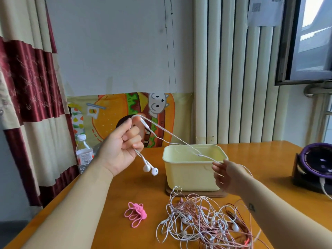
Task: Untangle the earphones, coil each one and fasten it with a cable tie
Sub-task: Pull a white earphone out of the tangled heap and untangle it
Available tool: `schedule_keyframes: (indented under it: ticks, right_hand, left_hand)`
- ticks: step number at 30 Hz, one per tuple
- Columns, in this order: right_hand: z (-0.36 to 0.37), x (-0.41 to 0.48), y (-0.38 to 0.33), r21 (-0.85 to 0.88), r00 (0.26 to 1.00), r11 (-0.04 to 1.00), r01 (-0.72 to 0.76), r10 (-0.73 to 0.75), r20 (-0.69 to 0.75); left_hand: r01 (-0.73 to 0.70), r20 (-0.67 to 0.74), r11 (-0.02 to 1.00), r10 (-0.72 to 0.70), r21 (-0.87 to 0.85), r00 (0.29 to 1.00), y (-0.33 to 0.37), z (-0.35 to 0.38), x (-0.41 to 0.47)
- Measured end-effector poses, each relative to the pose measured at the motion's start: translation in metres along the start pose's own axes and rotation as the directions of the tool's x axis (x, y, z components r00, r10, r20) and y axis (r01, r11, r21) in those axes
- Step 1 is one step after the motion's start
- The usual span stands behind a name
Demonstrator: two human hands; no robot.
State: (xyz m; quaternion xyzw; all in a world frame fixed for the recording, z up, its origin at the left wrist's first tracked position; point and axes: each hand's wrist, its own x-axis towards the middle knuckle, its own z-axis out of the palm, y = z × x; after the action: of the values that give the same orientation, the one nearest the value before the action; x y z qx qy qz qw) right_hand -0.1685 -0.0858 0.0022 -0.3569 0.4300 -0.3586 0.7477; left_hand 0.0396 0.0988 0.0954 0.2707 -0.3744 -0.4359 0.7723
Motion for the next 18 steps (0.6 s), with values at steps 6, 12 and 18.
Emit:
schedule_keyframes:
  ticks: [6, 12, 18]
  right_hand:
    - [-0.011, 0.008, 0.019, -0.102, 0.984, 0.987, -0.126, 0.138, 0.112]
    - [-0.005, -0.008, 0.013, -0.457, 0.738, 0.878, -0.142, 0.401, 0.542]
    - [-0.008, -0.019, -0.006, -0.361, 0.503, 0.926, -0.110, 0.366, 0.783]
  left_hand:
    - [-0.036, -0.007, 0.999, 0.036, 0.012, 0.999, 0.002, 0.009, 0.004]
    - [0.079, -0.020, 0.976, -0.076, 0.203, 0.997, -0.002, 0.013, 0.009]
    - [0.108, 0.041, 0.951, -0.125, 0.288, 0.991, 0.002, 0.023, 0.007]
